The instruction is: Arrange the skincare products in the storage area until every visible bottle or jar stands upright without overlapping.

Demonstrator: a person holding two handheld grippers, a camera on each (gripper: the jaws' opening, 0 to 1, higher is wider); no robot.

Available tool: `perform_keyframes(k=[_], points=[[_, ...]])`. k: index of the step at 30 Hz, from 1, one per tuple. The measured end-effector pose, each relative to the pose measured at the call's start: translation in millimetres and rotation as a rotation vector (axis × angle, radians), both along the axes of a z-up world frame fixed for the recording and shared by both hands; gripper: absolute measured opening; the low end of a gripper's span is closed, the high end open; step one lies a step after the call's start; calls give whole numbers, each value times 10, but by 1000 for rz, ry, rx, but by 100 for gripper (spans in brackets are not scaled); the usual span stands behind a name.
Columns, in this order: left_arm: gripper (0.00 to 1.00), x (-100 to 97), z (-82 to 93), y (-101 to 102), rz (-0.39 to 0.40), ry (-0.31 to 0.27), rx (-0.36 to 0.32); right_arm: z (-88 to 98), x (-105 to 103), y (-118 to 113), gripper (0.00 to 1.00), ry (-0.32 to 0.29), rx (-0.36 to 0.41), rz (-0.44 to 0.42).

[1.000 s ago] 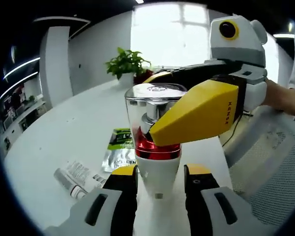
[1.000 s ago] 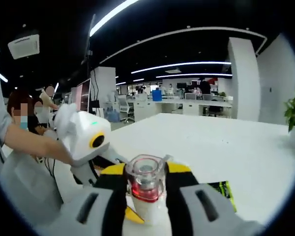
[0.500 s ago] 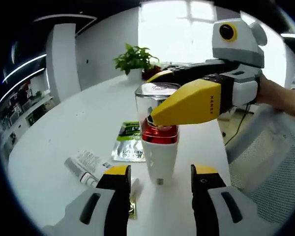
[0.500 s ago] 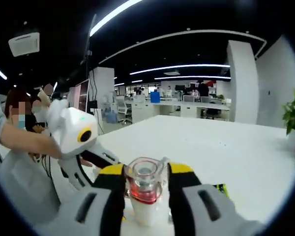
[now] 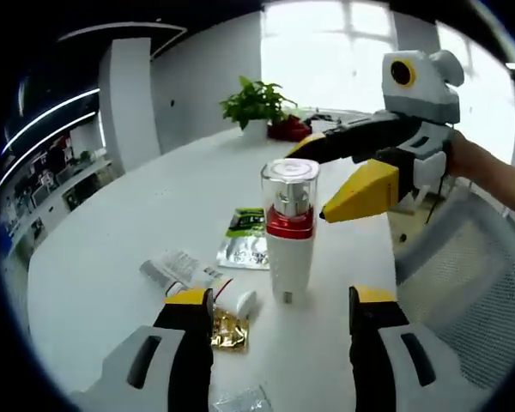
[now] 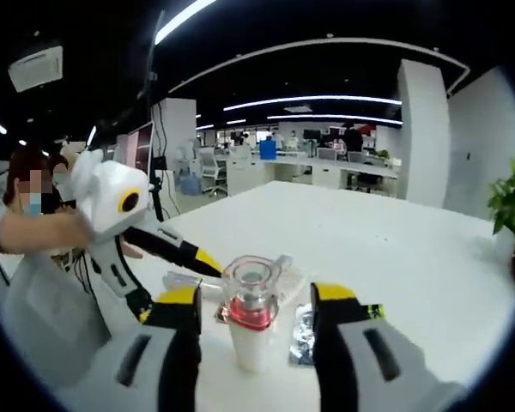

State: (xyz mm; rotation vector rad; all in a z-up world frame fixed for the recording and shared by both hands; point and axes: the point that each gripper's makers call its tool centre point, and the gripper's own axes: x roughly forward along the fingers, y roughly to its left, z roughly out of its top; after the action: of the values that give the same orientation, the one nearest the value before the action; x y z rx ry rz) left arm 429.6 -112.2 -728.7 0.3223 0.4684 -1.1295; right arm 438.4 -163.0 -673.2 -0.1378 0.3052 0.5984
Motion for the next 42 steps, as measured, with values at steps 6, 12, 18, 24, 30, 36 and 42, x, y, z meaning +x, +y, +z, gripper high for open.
perform_keyframes(k=[6,12,18,24,30,36,42], points=[[70,-65,39,146,37,-2,15,-47,-80,15,62,22,-56,13],[82,-114,93,336,95,-12,23,-107,-170,16,68,51,-83,16],[90,-145,119,558,157,-14,38,-148,-234,-5,75,75,-108,14],[97,-155,144,777,224,-32,62,-210,-281,-31,83,100,-152,16],[97,-189,125,906,258,-7,82,-244,-336,-39,90,136,-172,22],[97,-193,68,994,274,5,115,-286,-375,-63,94,154,-200,28],[97,-147,19,1022,289,16,133,-285,-362,-73,100,162,-192,39]])
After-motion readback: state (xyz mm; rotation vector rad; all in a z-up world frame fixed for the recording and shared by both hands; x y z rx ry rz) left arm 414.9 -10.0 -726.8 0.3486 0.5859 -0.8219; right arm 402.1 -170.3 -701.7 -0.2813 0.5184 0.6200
